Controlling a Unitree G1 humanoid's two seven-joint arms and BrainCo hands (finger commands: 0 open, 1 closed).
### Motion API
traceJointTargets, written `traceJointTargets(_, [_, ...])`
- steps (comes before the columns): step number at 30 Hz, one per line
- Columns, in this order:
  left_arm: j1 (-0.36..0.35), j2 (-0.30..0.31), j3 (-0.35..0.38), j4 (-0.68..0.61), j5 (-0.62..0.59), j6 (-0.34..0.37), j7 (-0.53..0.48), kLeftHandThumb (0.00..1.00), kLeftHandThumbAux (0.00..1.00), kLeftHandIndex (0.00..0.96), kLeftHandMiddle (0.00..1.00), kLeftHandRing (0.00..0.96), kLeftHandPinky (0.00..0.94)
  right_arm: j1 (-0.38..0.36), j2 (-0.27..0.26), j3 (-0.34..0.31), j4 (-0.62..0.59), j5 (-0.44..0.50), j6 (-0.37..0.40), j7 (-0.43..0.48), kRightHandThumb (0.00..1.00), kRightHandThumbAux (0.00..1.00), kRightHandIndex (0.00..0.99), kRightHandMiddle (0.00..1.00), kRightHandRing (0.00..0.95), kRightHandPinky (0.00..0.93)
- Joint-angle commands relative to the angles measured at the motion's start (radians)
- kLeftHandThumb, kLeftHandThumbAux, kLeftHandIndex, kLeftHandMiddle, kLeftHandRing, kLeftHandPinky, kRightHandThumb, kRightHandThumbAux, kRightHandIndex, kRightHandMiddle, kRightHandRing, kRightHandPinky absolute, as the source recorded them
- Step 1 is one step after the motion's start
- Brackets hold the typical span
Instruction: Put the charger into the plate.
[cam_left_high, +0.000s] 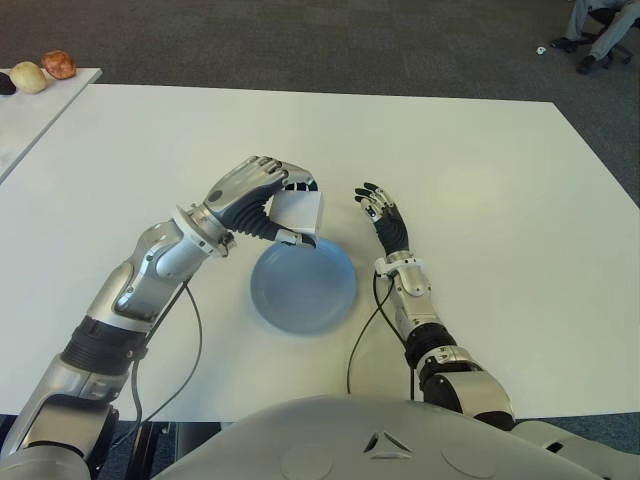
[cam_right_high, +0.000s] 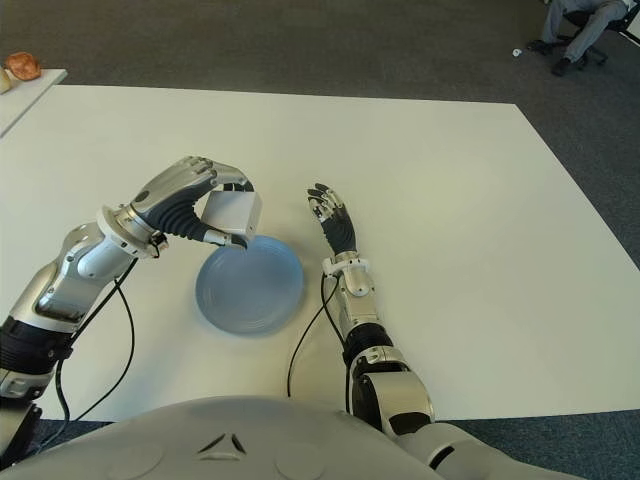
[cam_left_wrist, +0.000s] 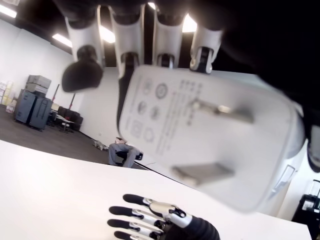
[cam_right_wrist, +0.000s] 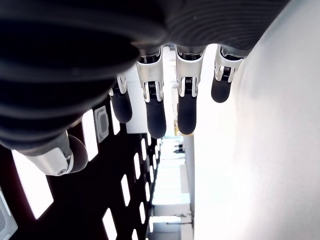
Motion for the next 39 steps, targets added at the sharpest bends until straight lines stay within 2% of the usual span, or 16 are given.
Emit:
traceJointTargets(1, [0.033,-0.003,-0.026,-0.018,0.013,0.019,-0.066,0.856,0.666,0.401,0.534,0.842,0.808,0.083,0.004,-0.005,0.081,0.007,0.064,0.000,0.000,0.471,0.163,0.254,0.216,0.081])
traceJointTargets(3, [0.043,-0.016,-0.048,-0.008,0.041,0.018,-0.069,0.856,0.666,0.401,0.534,0.842,0.804,0.082,0.004,-0.005,0.082,0.008,0.064,0.002,0.000,0.472,0.164,0.255,0.217,0.082])
traceJointTargets(11, [0.015,-0.079,-0.130,0.178,0.174,-0.037,0.006,0.856,0.666,0.401,0.533,0.841,0.826,0.078,0.006,-0.006,0.084,0.006,0.067,-0.002,0.000,0.470,0.165,0.256,0.219,0.086])
traceJointTargets(16, [-0.005,-0.100,-0.163,0.357,0.225,-0.112,0.090,0.856,0.666,0.400,0.534,0.842,0.817,0.078,0.007,-0.005,0.084,0.004,0.061,-0.004,0.000,0.458,0.166,0.255,0.216,0.085])
traceJointTargets(22, [-0.028,-0.117,-0.203,0.517,0.290,-0.170,0.197,0.855,0.667,0.400,0.535,0.843,0.808,0.083,0.009,0.000,0.077,-0.004,0.062,-0.015,0.000,0.449,0.170,0.260,0.217,0.082])
traceJointTargets(39, [-0.036,-0.132,-0.231,0.570,0.320,-0.185,0.249,0.855,0.667,0.402,0.536,0.850,0.805,0.098,0.018,0.011,0.052,-0.008,0.063,-0.043,0.000,0.429,0.174,0.267,0.212,0.082])
